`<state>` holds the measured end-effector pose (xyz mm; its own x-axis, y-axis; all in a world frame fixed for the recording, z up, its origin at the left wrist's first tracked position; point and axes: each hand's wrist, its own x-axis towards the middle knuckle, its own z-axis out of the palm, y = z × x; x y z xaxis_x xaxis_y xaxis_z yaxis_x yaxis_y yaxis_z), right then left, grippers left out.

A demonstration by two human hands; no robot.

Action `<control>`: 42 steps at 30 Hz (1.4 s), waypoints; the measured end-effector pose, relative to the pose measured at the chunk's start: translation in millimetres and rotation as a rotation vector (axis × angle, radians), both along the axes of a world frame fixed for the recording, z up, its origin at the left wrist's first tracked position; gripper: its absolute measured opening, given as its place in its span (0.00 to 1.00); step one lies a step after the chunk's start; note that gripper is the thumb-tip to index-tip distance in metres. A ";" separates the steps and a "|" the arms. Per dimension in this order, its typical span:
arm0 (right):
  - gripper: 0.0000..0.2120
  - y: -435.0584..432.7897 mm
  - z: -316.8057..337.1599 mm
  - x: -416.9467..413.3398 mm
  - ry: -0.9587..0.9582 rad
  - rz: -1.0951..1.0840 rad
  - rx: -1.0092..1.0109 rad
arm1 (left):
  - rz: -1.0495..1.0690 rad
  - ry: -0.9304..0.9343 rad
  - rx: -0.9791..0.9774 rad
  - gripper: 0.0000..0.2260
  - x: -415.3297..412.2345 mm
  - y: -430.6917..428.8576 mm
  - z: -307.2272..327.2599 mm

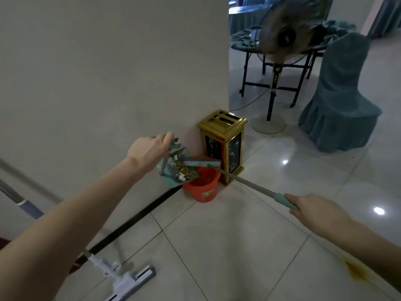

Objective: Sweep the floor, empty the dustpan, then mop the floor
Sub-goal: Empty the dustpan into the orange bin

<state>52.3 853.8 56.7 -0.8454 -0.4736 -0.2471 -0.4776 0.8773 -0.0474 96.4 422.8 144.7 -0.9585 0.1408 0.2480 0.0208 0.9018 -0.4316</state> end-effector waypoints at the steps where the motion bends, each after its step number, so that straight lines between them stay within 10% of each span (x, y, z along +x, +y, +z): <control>1: 0.17 -3.5 -1.0 -10.1 -0.003 0.006 0.004 | -0.011 -0.021 -0.028 0.14 -15.6 0.7 -3.1; 13: 0.16 -27.0 -29.5 -54.0 -0.075 -0.066 0.018 | -0.265 -0.148 -0.180 0.32 -109.7 9.6 -49.0; 19: 0.17 -46.7 -34.7 -59.4 -0.095 -0.091 -0.055 | -0.264 -0.263 -0.266 0.18 -132.2 11.3 -60.3; 42: 0.15 -23.7 -29.5 -69.6 -0.097 -0.134 -0.049 | -0.435 -0.280 -0.243 0.23 -148.7 13.0 -60.3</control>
<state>-17.3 830.1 27.2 -0.8754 -0.3713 -0.3096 -0.3472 0.9285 -0.1316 -52.4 435.8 84.4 -0.8241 0.5583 -0.0955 0.5112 0.6605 -0.5499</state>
